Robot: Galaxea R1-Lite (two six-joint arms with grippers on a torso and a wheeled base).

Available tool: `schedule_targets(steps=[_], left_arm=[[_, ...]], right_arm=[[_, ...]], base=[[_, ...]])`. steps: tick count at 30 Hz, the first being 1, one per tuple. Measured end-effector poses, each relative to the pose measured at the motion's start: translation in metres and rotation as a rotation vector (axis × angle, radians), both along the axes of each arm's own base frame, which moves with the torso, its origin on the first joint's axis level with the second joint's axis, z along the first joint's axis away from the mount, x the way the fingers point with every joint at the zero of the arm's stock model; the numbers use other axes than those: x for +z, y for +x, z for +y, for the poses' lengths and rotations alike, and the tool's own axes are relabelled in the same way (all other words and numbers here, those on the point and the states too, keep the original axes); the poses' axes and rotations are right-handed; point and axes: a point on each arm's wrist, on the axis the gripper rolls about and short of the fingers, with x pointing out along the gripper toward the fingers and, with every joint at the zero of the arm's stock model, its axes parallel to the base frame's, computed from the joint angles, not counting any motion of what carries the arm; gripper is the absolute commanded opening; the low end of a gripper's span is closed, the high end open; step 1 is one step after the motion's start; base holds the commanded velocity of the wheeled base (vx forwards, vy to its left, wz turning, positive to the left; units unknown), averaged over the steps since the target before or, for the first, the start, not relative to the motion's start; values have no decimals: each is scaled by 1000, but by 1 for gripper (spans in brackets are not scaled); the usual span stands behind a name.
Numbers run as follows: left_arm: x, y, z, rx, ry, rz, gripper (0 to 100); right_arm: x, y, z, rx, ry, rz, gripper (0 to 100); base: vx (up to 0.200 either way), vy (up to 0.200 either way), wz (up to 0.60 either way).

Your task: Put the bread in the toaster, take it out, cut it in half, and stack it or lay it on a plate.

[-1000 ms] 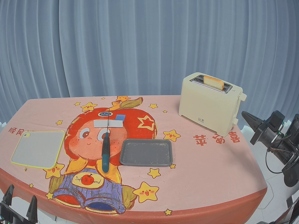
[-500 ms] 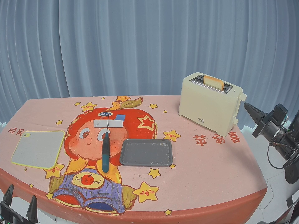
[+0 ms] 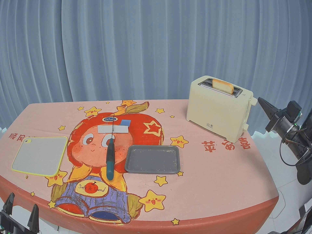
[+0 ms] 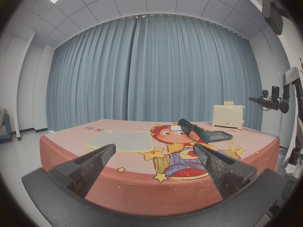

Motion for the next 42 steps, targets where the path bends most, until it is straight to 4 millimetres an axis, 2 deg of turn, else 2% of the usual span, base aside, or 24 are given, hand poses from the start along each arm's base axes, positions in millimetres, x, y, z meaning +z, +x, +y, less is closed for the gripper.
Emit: schedule_targets(steps=[24,42], left_arm=[[0,0,0,0,0,0,100],[0,0,0,-1,0,0,100]], right_arm=[[10,17,0,-63,53,-41,0],[2,22,-7,-88,49,-10,0]], base=[[0,0,0],[0,0,0]])
